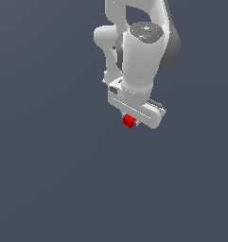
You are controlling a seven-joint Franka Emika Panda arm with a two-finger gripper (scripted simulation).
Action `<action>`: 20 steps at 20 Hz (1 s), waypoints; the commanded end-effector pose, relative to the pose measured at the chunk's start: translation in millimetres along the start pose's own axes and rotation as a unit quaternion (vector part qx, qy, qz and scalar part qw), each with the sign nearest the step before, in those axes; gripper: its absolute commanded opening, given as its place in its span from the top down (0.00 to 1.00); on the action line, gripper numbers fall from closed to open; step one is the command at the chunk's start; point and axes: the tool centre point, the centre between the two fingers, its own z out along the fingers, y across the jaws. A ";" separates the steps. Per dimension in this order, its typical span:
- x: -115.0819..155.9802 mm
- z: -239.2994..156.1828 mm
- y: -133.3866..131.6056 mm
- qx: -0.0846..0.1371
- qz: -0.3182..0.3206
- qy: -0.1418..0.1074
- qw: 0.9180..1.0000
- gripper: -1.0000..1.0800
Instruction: Pick up the red cube and move it to a goal position.
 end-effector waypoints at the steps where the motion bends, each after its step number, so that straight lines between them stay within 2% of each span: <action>1: 1.3 -29.1 0.6 0.000 0.000 0.000 1.000 1.00; 12: 8.8 -142.4 -0.6 0.000 0.000 0.000 1.000 1.00; 20: 13.3 -190.0 -2.5 0.000 0.000 0.000 1.000 1.00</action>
